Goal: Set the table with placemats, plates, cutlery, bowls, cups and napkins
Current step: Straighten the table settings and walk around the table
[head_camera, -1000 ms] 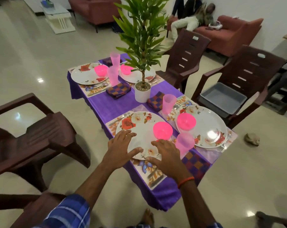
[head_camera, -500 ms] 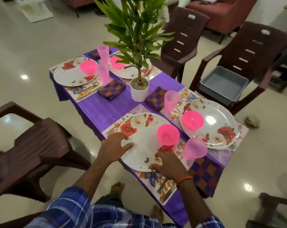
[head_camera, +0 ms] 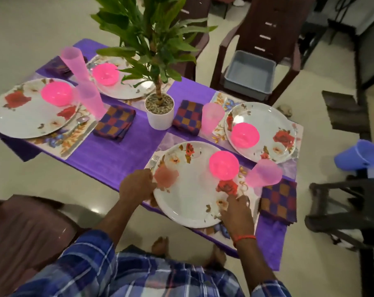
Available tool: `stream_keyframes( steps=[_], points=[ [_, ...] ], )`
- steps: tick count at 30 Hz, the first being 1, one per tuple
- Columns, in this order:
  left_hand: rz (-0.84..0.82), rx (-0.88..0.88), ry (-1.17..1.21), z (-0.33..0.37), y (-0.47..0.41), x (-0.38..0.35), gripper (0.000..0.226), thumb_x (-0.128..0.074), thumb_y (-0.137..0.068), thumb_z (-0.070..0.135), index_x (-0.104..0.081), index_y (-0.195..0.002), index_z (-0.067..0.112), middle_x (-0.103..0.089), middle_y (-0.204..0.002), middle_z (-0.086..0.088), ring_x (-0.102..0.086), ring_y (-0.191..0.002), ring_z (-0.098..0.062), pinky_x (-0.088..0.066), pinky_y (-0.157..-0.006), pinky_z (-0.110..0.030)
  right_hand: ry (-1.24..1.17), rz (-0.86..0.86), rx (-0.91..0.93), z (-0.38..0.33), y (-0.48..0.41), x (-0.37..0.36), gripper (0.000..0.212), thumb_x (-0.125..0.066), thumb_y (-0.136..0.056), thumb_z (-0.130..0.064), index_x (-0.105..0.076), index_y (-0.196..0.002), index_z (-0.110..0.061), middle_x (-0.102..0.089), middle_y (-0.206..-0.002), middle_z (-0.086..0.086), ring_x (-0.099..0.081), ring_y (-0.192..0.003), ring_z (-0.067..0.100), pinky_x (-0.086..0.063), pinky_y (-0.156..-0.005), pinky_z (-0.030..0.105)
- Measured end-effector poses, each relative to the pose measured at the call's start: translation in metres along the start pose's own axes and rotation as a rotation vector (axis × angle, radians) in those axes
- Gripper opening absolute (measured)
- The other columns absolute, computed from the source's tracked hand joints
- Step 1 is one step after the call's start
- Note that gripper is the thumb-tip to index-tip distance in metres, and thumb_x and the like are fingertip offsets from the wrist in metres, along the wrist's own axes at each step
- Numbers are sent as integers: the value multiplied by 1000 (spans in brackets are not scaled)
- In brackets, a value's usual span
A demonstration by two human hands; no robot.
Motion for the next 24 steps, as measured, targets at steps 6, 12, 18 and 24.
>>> stream_keyframes(
  steps=[6, 12, 18, 24],
  points=[
    [-21, -77, 149, -6, -14, -1, 29, -83, -79, 29, -69, -99, 12, -70, -97, -2, -61, -85, -21, -49, -72, -34, -192, 65, -106, -4, 6, -10, 17, -53, -91, 0, -63, -102, -9, -62, -100, 14, -60, -70, 21, -36, -58, 19],
    [-30, -79, 218, -9, -18, -2, 17, -85, -76, 25, -70, -80, 17, -69, -79, 1, -65, -76, -18, -47, -69, -30, -350, 90, -227, -1, 19, -19, 14, -58, -88, -6, -59, -84, -19, -65, -87, 5, -62, -86, 28, -48, -73, 32],
    [80, -51, 206, -30, -32, 11, 16, -77, -79, 42, -71, -76, 27, -72, -80, 4, -66, -79, -24, -48, -69, -32, -405, 330, -246, 24, 27, -14, 29, -54, -101, -29, -52, -129, -25, -67, -90, 4, -64, -80, 24, -53, -67, 34],
    [85, -137, 167, -43, -33, 3, 28, -82, -77, 41, -67, -75, 19, -69, -74, 0, -66, -77, -28, -50, -65, -35, -320, 352, -286, 45, 30, -26, 3, -56, -97, -19, -59, -95, -19, -59, -87, 1, -59, -77, 21, -54, -67, 38]
  ],
)
Point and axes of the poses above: each hand's wrist, its own y-axis away from the middle knuckle, its own x-axis out of the back of the hand, z = x × y, the point moved 3 cm from there along -y, towards the middle knuckle
